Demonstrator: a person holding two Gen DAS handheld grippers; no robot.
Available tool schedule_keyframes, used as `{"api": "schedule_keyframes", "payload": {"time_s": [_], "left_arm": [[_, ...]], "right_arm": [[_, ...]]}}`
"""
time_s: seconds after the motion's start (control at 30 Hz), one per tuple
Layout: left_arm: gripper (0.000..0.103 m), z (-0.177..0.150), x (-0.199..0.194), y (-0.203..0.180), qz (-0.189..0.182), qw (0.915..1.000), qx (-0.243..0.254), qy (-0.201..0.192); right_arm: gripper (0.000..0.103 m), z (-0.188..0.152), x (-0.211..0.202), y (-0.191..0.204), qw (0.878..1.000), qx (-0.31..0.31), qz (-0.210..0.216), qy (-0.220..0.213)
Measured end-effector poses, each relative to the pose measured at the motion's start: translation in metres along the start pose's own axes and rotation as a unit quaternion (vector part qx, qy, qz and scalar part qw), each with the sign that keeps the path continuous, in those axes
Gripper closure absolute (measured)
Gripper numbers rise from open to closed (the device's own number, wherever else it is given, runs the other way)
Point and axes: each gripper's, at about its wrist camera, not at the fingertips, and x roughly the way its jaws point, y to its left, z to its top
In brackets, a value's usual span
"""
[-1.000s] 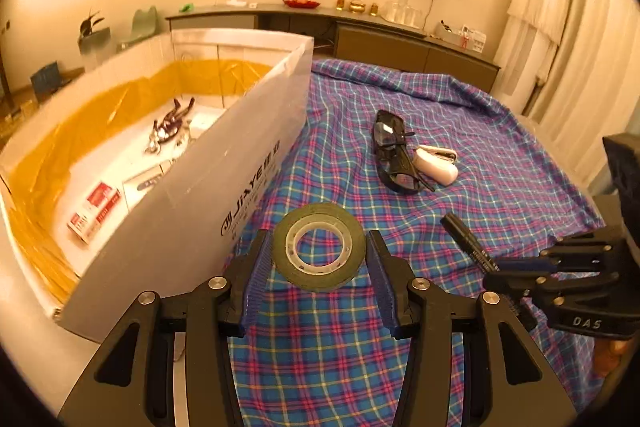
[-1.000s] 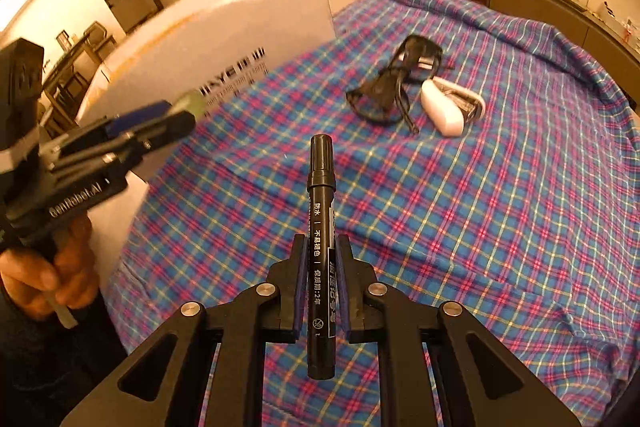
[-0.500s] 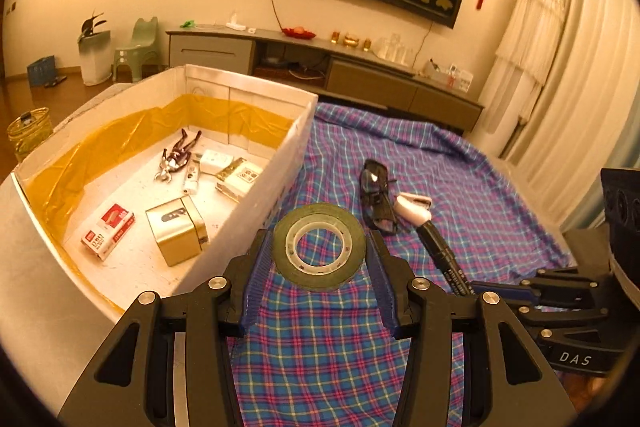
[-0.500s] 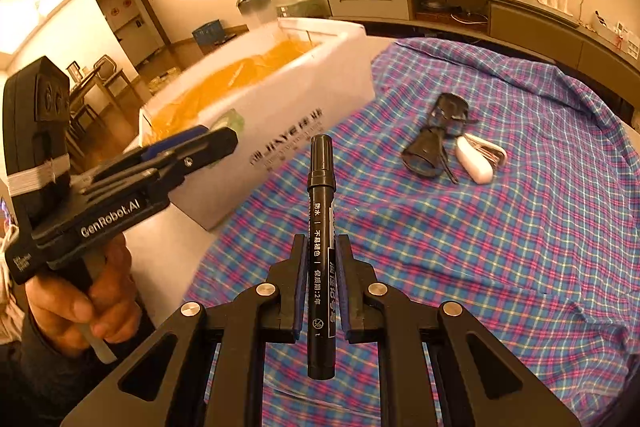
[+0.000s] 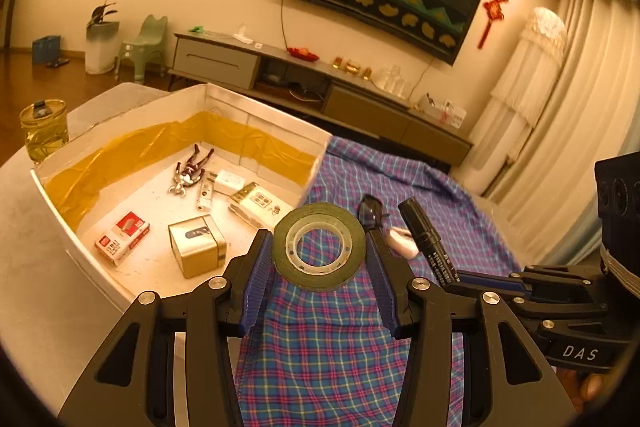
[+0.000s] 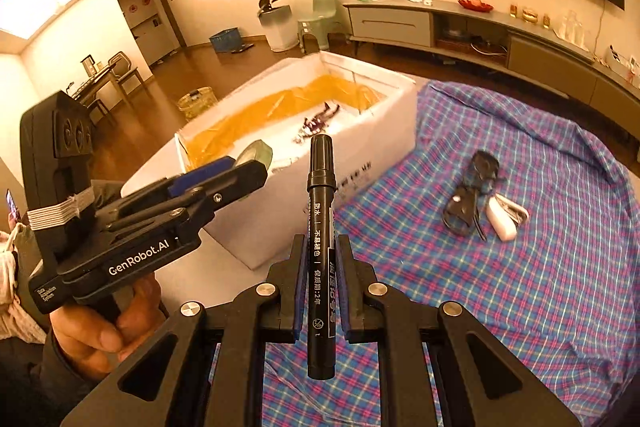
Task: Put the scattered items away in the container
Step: 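Lift and carry the tape roll and black marker over the cardboard box with both tools, then open the left tool to drop the tape roll while the right tool drops the marker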
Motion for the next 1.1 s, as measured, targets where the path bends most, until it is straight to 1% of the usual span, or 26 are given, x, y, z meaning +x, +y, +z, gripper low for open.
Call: {"api": "schedule_keyframes", "payload": {"time_s": [0.17, 0.27, 0.63, 0.87, 1.1], "left_arm": [[0.054, 0.01, -0.01, 0.02, -0.001, 0.9994, -0.031, -0.017], [0.054, 0.015, -0.013, 0.034, -0.003, 0.9986, -0.049, -0.019], [0.054, 0.029, -0.019, 0.069, 0.012, 0.9949, -0.092, -0.04], [0.054, 0.044, -0.015, 0.087, 0.026, 0.9937, -0.099, -0.047], [0.054, 0.057, -0.003, 0.1, 0.039, 0.9933, -0.1, -0.044]], "right_arm": [[0.088, 0.015, 0.002, 0.01, 1.0, -0.004, 0.012, -0.001], [0.088, 0.024, 0.005, 0.014, 1.0, -0.009, 0.017, -0.002], [0.088, 0.057, 0.022, 0.027, 0.999, -0.01, 0.047, -0.002], [0.088, 0.079, 0.037, 0.037, 0.998, -0.015, 0.06, -0.001], [0.088, 0.097, 0.059, 0.045, 0.997, -0.019, 0.069, 0.004]]}}
